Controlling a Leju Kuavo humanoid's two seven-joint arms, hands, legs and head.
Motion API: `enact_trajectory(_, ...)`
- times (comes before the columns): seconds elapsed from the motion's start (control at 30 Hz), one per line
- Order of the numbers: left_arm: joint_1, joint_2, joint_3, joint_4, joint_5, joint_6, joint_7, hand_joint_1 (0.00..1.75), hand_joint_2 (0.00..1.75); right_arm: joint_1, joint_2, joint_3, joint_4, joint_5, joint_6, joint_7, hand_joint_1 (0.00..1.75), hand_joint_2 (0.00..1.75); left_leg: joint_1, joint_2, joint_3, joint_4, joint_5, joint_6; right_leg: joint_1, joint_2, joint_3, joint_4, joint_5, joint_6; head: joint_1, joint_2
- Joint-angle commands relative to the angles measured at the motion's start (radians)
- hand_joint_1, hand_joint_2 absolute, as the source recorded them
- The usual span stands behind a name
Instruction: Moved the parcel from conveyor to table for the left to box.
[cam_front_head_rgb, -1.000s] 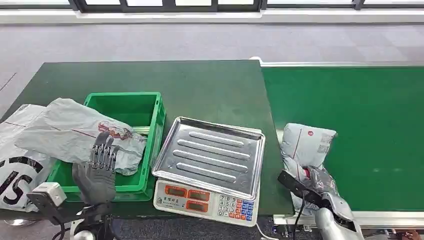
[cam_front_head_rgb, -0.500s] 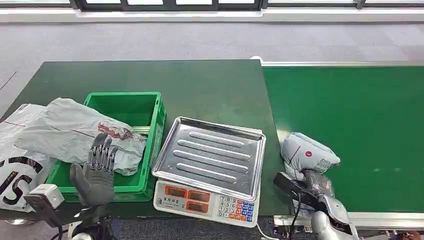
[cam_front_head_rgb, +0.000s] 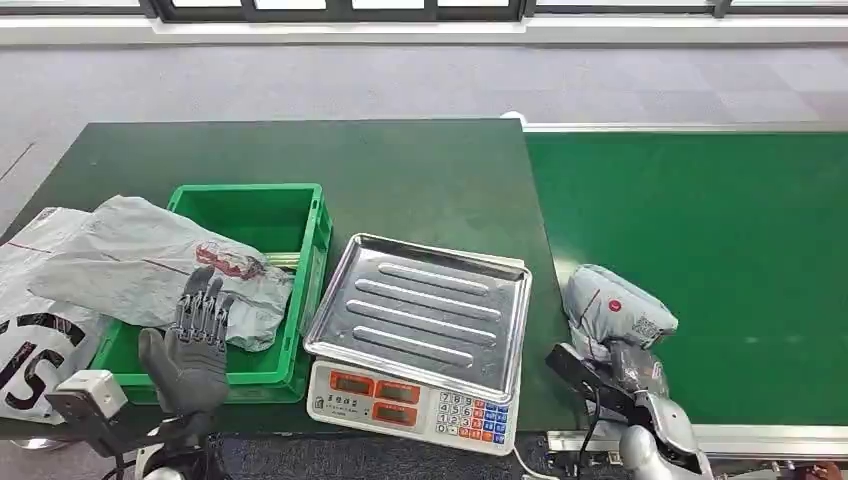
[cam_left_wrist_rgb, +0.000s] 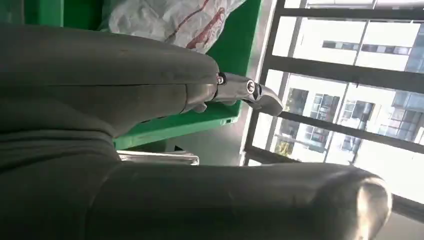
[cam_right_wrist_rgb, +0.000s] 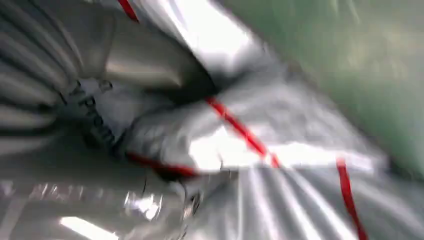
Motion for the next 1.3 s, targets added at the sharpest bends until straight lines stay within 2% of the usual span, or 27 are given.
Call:
enact_trajectory(0.03, 0.053, -0.035, 0.048, -0.022, -0.012, 0.016, -0.019, 0.0, 0.0, 0.088, 0.124, -0.149, -0.533, -0.095, -0.336, -0.179, 1.75, 1.75, -0.002, 0.007, -0.003, 0.0, -0.001, -0.001, -0.001, 0.004, -0.006, 0.002, 0.0, -0.002, 0.0, 0.0)
enact_trajectory(0.1, 0.051, -0.029, 0.038, -0.005, -0.009, 0.018, -0.029, 0.0, 0.0, 0.129, 0.137, -0.118, -0.65, -0.139, -0.401, -0.272, 1.75, 1.75, -0.001, 0.003, -0.005, 0.0, 0.0, -0.001, -0.001, 0.001, -0.007, 0.002, 0.0, -0.001, 0.0, 0.0)
enact_trajectory(0.13, 0.049, -0.028, 0.036, 0.002, -0.009, 0.021, -0.032, 0.0, 0.0, 0.143, 0.147, -0.106, -0.675, -0.138, -0.407, -0.273, 1.75, 1.75, -0.001, 0.006, -0.002, -0.002, -0.001, -0.002, 0.0, 0.001, -0.005, 0.0, 0.0, -0.002, 0.0, 0.0)
enact_trajectory(0.17, 0.044, -0.024, 0.031, 0.013, -0.007, 0.025, -0.039, 0.0, 0.0, 0.161, 0.141, -0.08, -0.7, -0.134, -0.412, -0.269, 1.75, 1.75, -0.001, 0.002, -0.003, -0.001, 0.0, -0.001, 0.0, -0.001, -0.005, 0.001, -0.001, -0.002, 0.0, 0.0)
enact_trajectory(0.47, 0.039, -0.007, 0.011, 0.029, 0.006, 0.034, -0.046, 0.0, 0.0, 0.181, 0.134, -0.072, -0.689, -0.163, -0.454, -0.279, 1.75, 1.75, -0.001, 0.002, -0.002, -0.002, -0.001, -0.001, 0.0, 0.0, -0.003, 0.0, -0.002, -0.002, 0.0, 0.0)
enact_trajectory(0.57, 0.036, 0.001, -0.002, 0.034, 0.015, 0.032, -0.045, 0.0, 0.0, 0.194, 0.128, -0.085, -0.699, -0.172, -0.413, -0.249, 1.75, 1.75, -0.001, 0.001, -0.002, -0.002, -0.001, -0.001, 0.0, -0.001, -0.003, 0.0, -0.002, -0.002, 0.0, 0.0)
enact_trajectory(0.7, 0.032, 0.006, -0.011, 0.042, 0.016, 0.029, -0.045, 0.0, 0.0, 0.203, 0.125, -0.077, -0.717, -0.197, -0.392, -0.265, 1.75, 1.75, 0.0, 0.001, -0.001, -0.002, -0.001, -0.001, 0.0, -0.001, -0.003, -0.001, -0.002, -0.002, 0.0, 0.0)
enact_trajectory(0.77, 0.009, 0.011, -0.026, 0.068, 0.016, 0.022, -0.043, 0.0, 0.0, 0.153, 0.119, -0.037, -0.693, -0.267, -0.383, -0.333, 1.75, 1.75, -0.001, 0.002, -0.001, -0.002, -0.001, -0.001, 0.0, -0.001, -0.003, -0.001, -0.002, -0.003, 0.0, 0.0)
enact_trajectory(0.83, -0.025, 0.017, -0.046, 0.101, 0.016, 0.016, -0.04, 0.0, 0.0, 0.072, 0.111, 0.036, -0.595, -0.293, -0.31, -0.35, 1.75, 1.75, -0.001, 0.003, -0.001, -0.002, 0.0, -0.001, 0.0, 0.0, -0.003, -0.001, -0.001, -0.003, 0.0, 0.0)
enact_trajectory(0.9, -0.062, 0.021, -0.067, 0.138, 0.015, 0.017, -0.035, 0.0, 0.0, -0.038, 0.144, 0.104, -0.439, -0.302, -0.276, -0.373, 1.75, 1.75, 0.0, 0.006, -0.001, -0.002, -0.001, -0.001, 0.0, 0.003, -0.004, -0.001, 0.0, -0.002, 0.0, 0.0)
enact_trajectory(1.0, -0.128, 0.03, -0.1, 0.202, 0.016, 0.019, -0.028, 0.0, 0.0, -0.199, 0.24, 0.206, -0.181, -0.344, -0.209, -0.404, 1.75, 1.75, 0.001, 0.014, 0.001, -0.006, 0.002, -0.002, 0.001, 0.011, -0.003, -0.005, 0.005, -0.003, 0.0, 0.0)
enact_trajectory(1.03, -0.144, 0.03, -0.106, 0.216, 0.018, 0.019, -0.026, 0.0, 0.0, -0.222, 0.26, 0.234, -0.133, -0.348, -0.211, -0.415, 1.75, 1.75, 0.001, 0.013, -0.005, -0.004, 0.001, -0.002, 0.001, 0.011, -0.003, -0.002, 0.003, -0.003, 0.0, 0.0)
enact_trajectory(1.23, -0.169, 0.03, -0.118, 0.241, 0.019, 0.017, -0.022, 0.0, 0.0, -0.233, 0.295, 0.289, -0.093, -0.36, -0.203, -0.428, 1.75, 1.75, 0.001, 0.015, -0.004, -0.004, 0.001, -0.003, 0.001, 0.013, -0.003, -0.002, 0.003, -0.004, 0.0, 0.0)
enact_trajectory(1.27, -0.168, 0.035, -0.126, 0.25, 0.034, 0.029, -0.019, 0.0, 0.0, -0.225, 0.299, 0.39, -0.102, -0.421, -0.133, -0.425, 1.75, 1.75, 0.002, 0.008, 0.0, -0.004, 0.006, -0.005, 0.002, 0.007, -0.005, -0.001, 0.005, -0.005, 0.0, 0.0)
enact_trajectory(1.3, -0.164, 0.038, -0.127, 0.249, 0.034, 0.029, -0.02, 0.0, 0.0, -0.227, 0.301, 0.394, -0.098, -0.423, -0.131, -0.421, 1.75, 1.75, 0.002, 0.006, 0.0, -0.002, 0.005, -0.005, 0.002, 0.007, -0.005, 0.0, 0.004, -0.004, 0.0, 0.0)
